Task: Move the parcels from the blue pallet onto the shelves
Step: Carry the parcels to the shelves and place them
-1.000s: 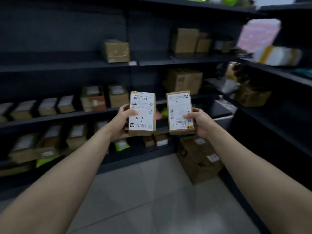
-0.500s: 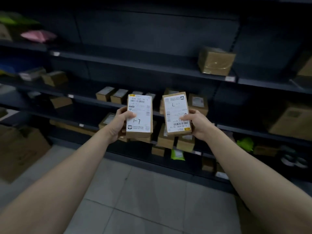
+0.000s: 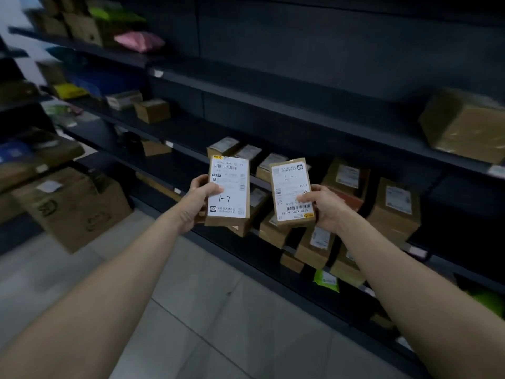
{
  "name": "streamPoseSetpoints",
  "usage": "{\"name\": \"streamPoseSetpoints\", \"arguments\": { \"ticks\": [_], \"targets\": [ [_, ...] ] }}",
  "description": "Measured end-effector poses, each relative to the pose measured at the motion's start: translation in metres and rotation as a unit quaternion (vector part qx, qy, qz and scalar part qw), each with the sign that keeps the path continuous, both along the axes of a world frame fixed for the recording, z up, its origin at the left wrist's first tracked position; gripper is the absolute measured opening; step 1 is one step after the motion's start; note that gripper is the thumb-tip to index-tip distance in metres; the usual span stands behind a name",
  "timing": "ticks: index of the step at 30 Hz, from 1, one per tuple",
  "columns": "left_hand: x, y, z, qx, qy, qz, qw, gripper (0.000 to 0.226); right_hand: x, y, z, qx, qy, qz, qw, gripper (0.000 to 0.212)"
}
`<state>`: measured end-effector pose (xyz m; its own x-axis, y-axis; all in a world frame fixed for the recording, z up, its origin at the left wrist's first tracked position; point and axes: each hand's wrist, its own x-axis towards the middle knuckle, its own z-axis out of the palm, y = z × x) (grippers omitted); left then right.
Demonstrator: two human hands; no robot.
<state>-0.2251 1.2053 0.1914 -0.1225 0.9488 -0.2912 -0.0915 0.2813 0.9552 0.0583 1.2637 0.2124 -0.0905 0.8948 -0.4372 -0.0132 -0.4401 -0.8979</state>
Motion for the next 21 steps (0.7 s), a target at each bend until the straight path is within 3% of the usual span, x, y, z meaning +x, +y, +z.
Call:
{"name": "streamPoseSetpoints", "arguments": {
  "ticks": [5, 14, 21],
  "targets": [
    [-0.07, 0.037, -0.008, -0.004, 0.003, 0.001, 1.0, 0.035, -0.074, 0.043, -0.003, -0.004, -0.003, 0.006, 1.0, 0.06],
    [-0.217, 0.108, -0.006, -0.012, 0.03, 0.003, 0.999, 0.047, -0.224, 0.104, -0.017, 0.0, 0.006, 0.014, 1.0, 0.068],
    [-0.277, 0.16, -0.021, -0.029, 0.012, 0.003, 0.999, 0.046, -0.288, 0.156, -0.026, -0.013, -0.006, 0.011, 1.0, 0.061]
  ]
}}
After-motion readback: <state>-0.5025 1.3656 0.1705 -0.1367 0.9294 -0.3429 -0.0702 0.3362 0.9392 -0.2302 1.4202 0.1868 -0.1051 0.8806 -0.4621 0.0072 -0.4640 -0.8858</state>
